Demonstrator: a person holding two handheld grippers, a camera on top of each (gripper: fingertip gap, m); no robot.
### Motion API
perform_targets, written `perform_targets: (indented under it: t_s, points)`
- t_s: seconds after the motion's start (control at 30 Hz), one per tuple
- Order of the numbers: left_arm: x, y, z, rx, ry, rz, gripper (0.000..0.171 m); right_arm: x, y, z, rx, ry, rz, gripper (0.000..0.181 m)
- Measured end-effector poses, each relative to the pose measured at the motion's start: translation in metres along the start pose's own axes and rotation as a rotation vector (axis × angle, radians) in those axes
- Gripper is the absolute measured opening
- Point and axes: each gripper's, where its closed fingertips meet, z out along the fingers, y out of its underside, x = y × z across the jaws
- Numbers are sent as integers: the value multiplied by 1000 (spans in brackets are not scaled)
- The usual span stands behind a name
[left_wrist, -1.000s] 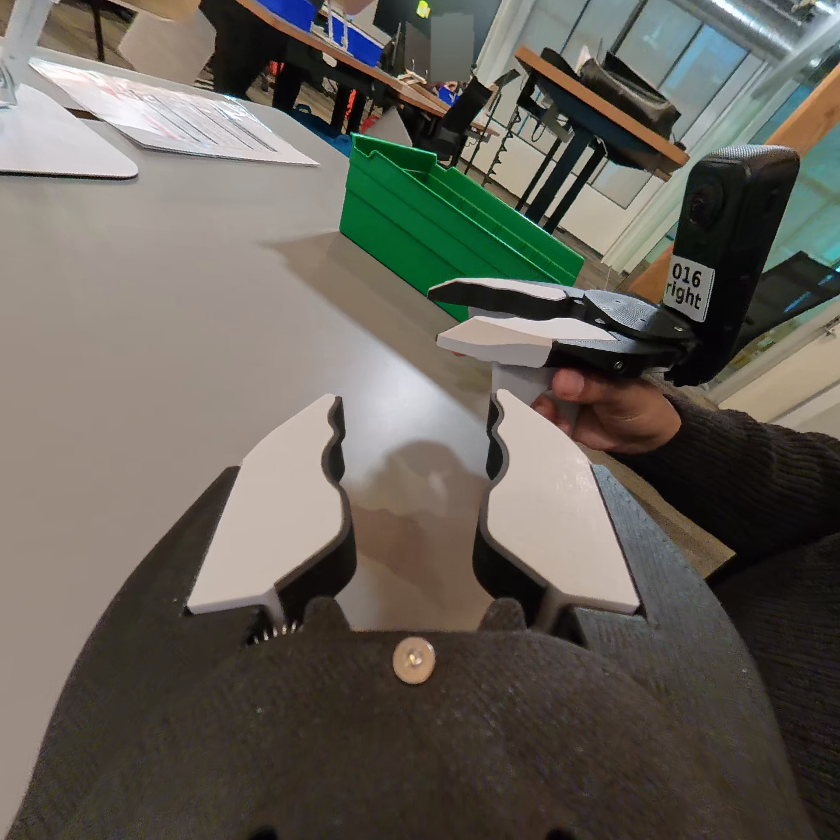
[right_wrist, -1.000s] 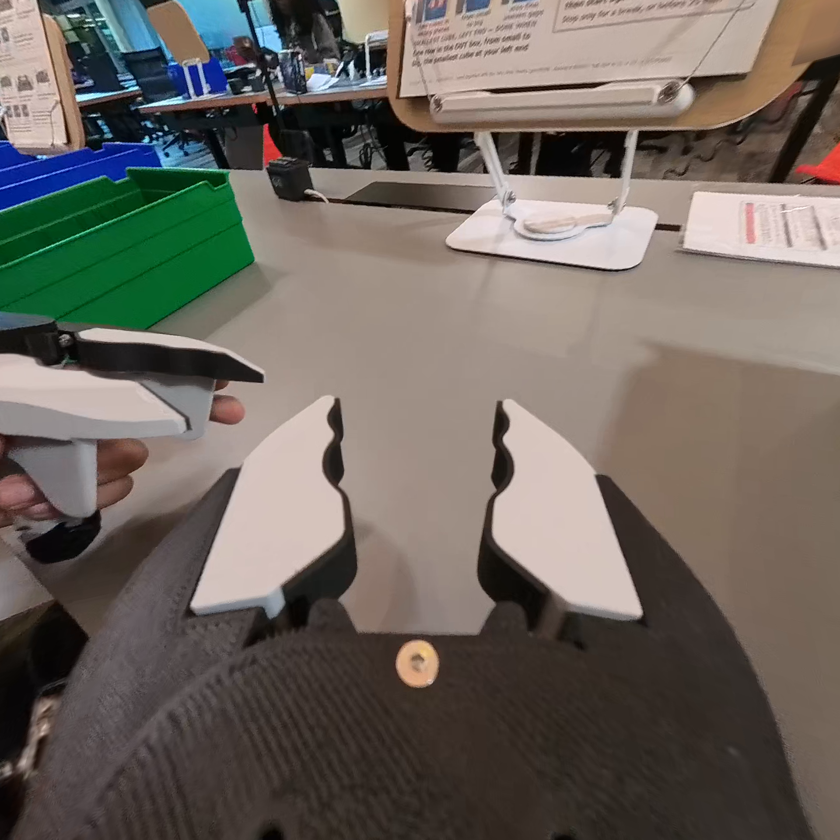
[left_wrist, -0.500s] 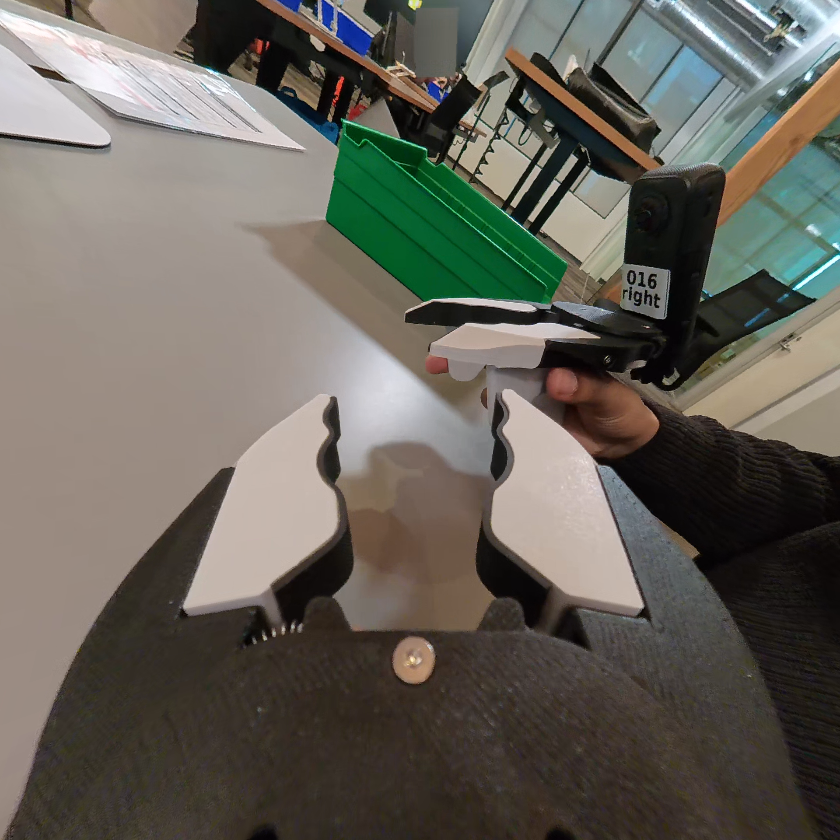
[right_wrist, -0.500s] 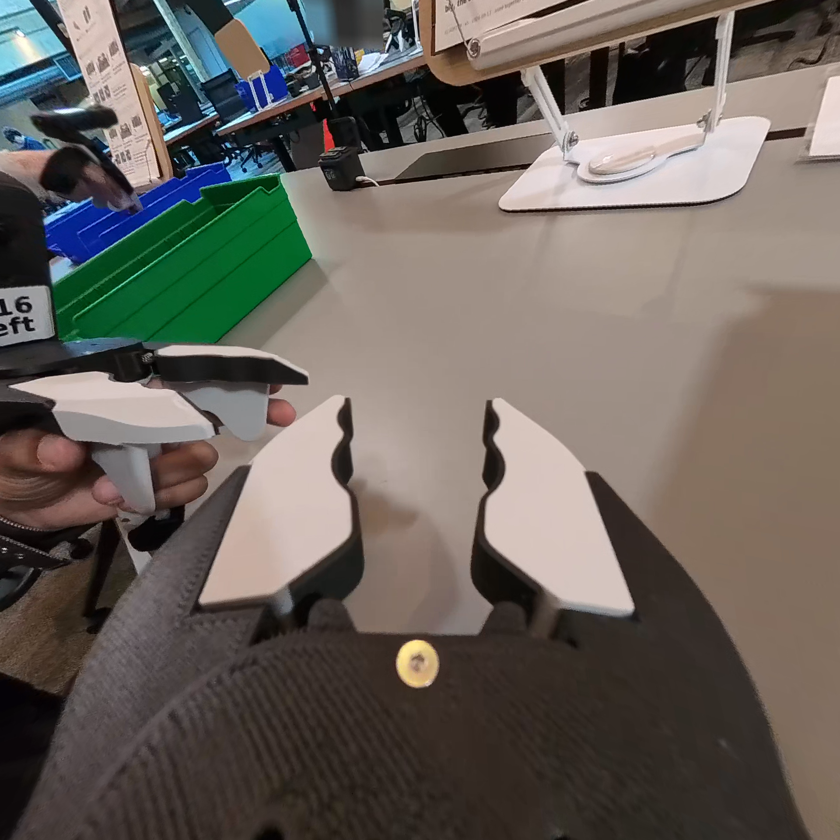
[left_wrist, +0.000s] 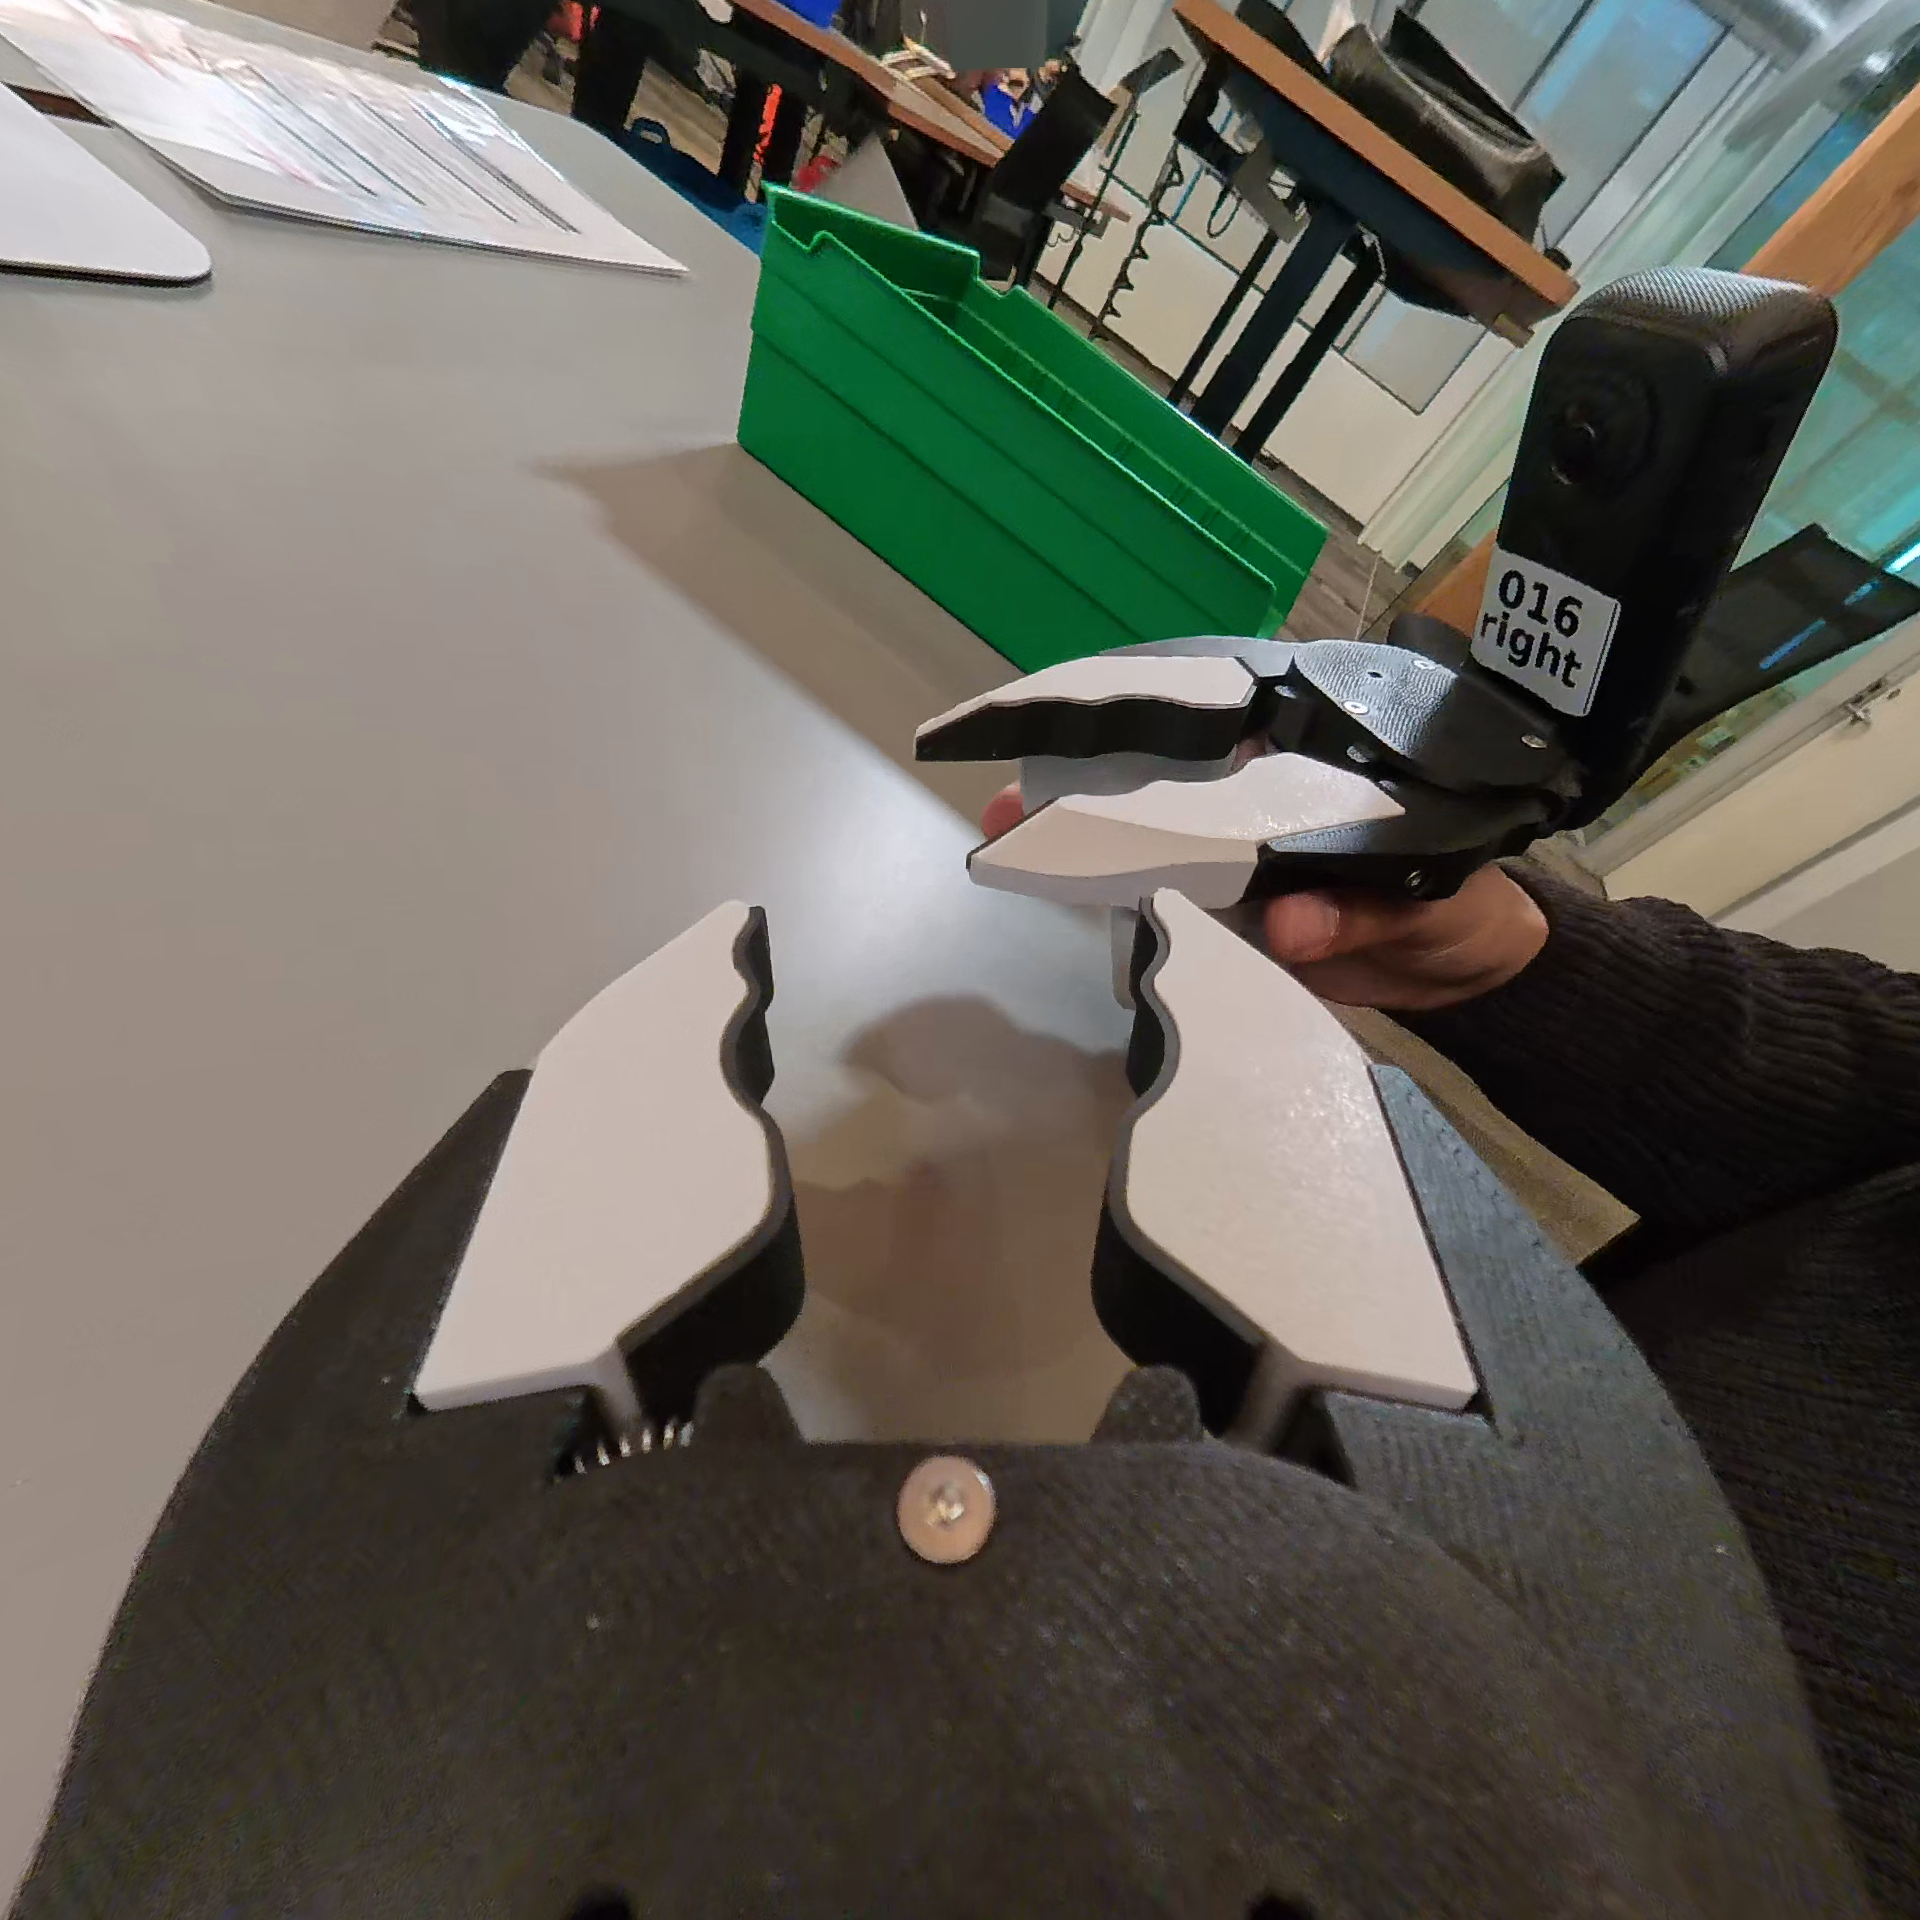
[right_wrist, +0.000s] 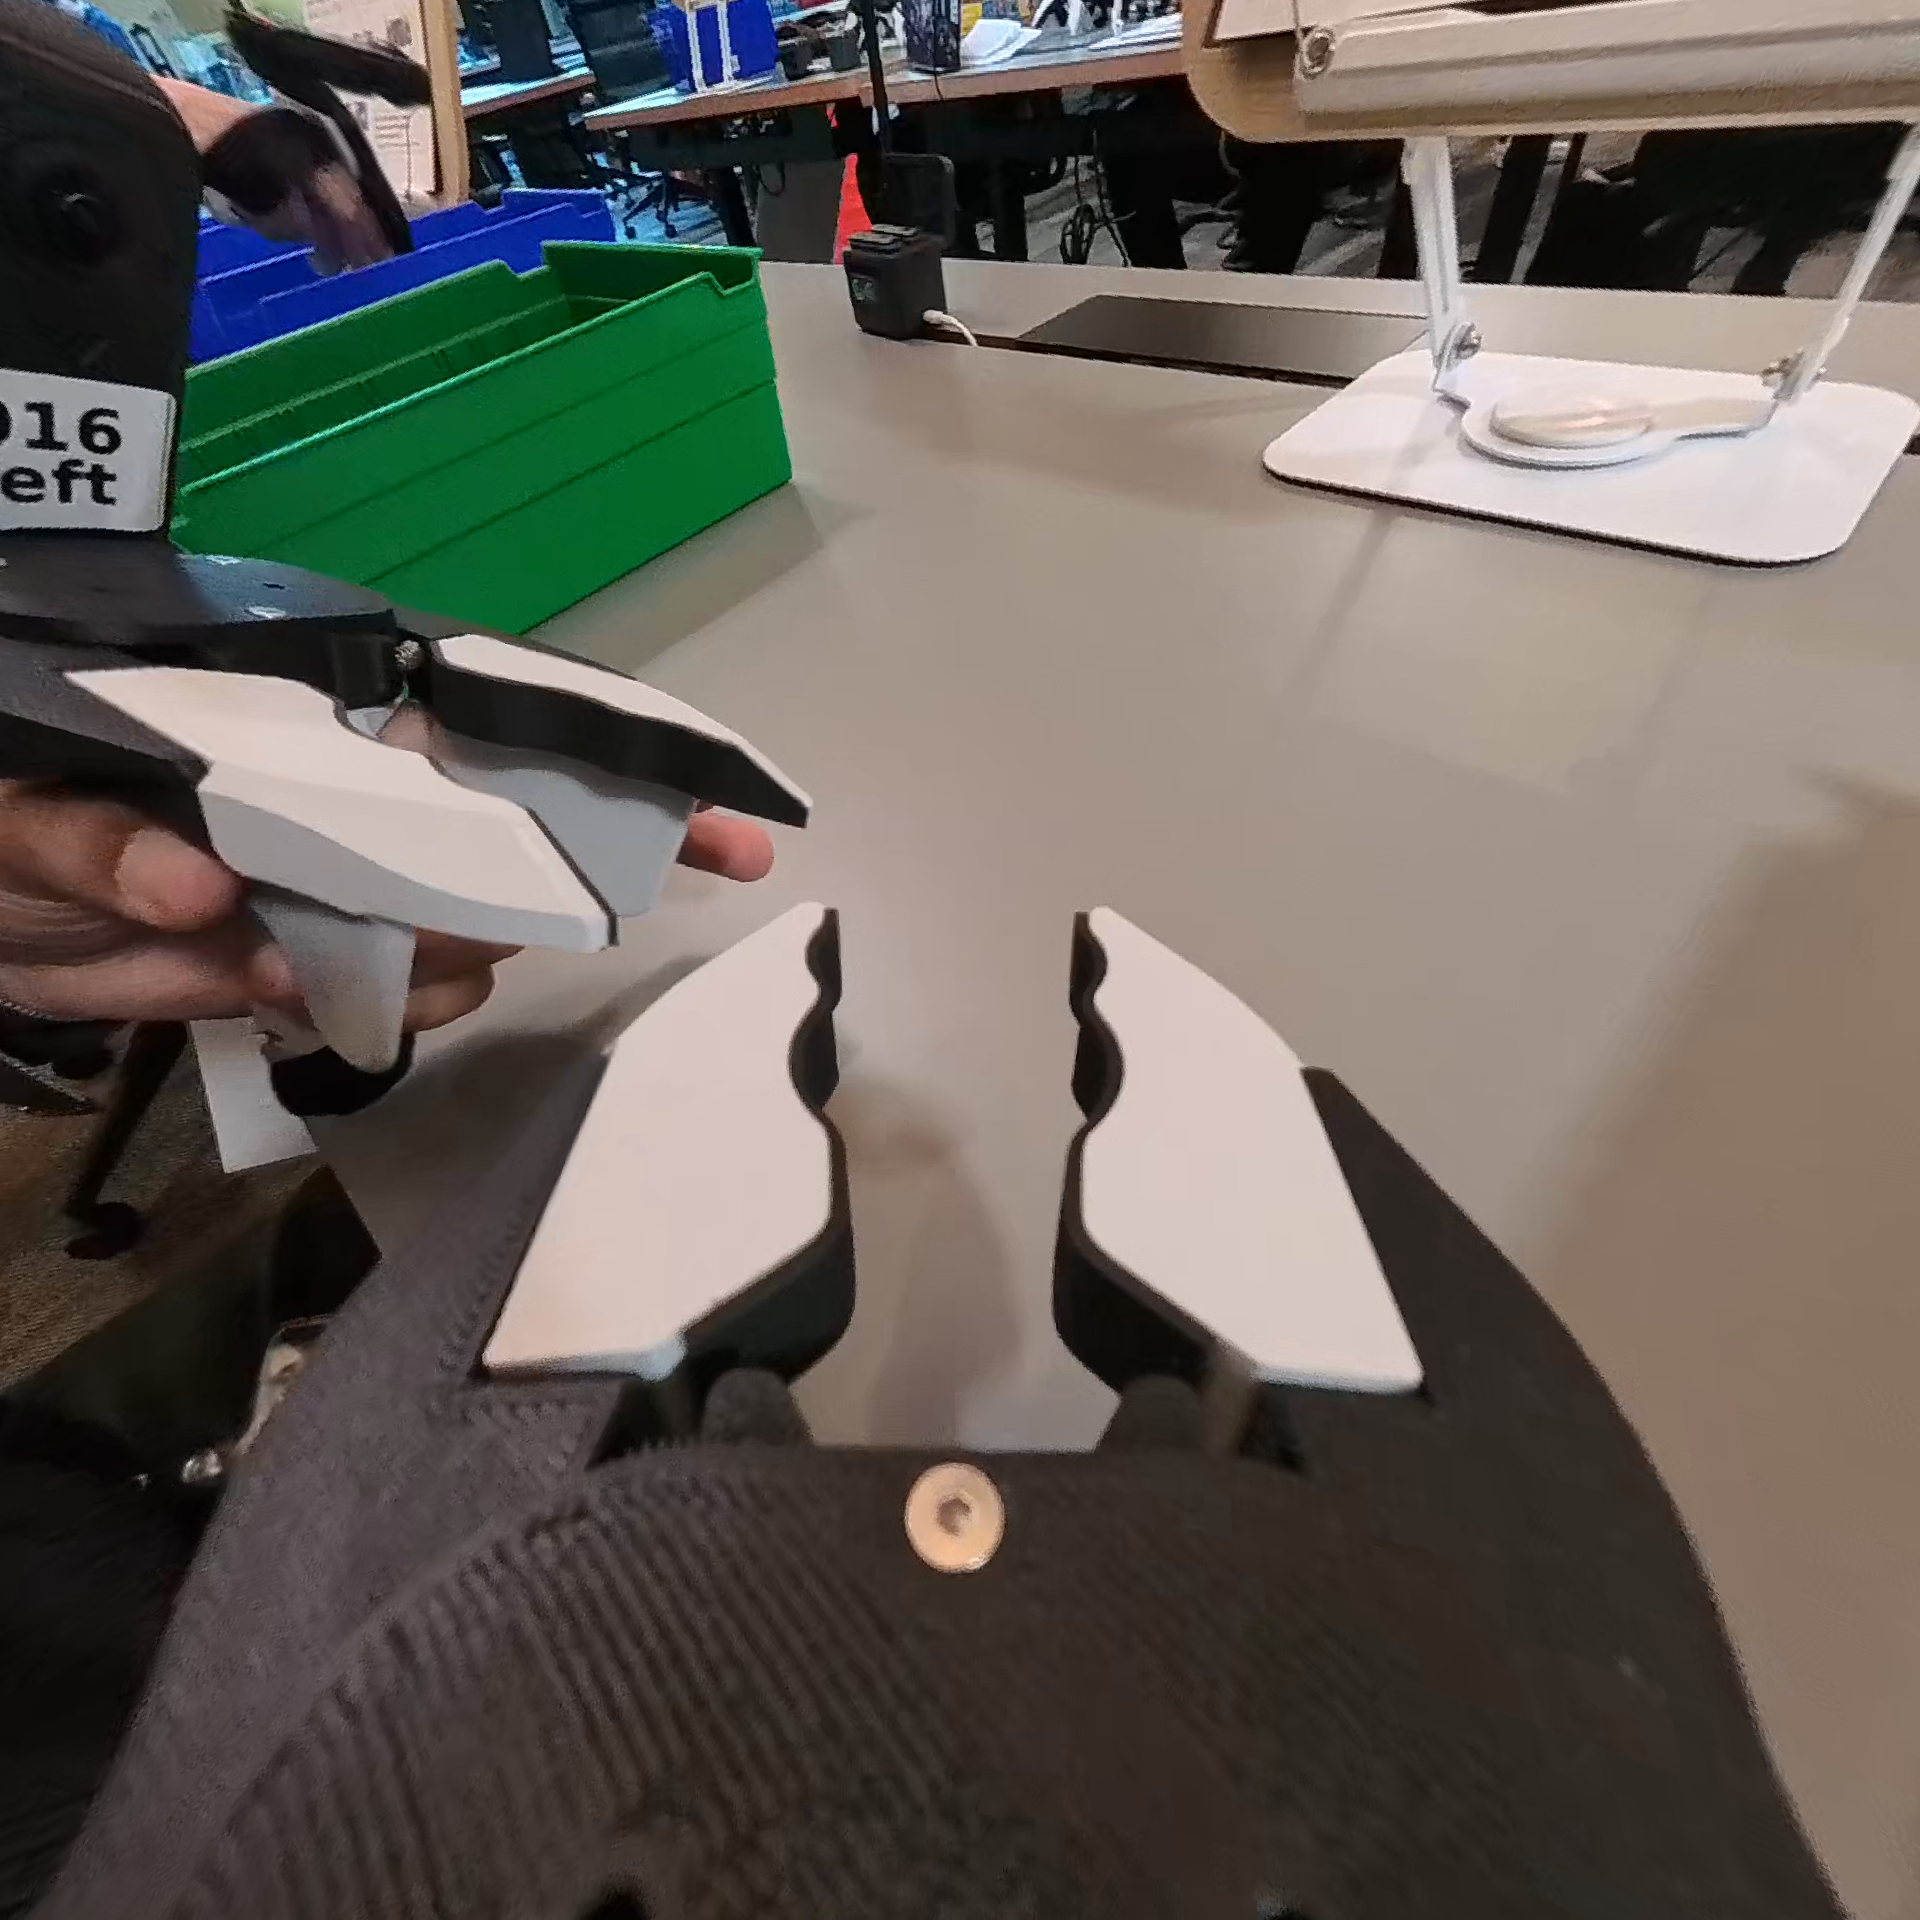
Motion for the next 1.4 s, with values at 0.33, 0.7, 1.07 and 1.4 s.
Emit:
perform_targets:
  t_s: [0.33,0.7,1.07,1.4]
  points:
    - [2,0,1,-4,12,-3,68,0,2,1,-5,-9,15,39]
    - [1,0,0,1,17,-36,65,3,4,1,-15,-15,65,38]
    - [1,3,1,-16,13,-23,66,0,8,3,-38,-19,33,34]
    - [1,4,2,-23,24,-48,66,-1,9,2,-44,-36,69,33]
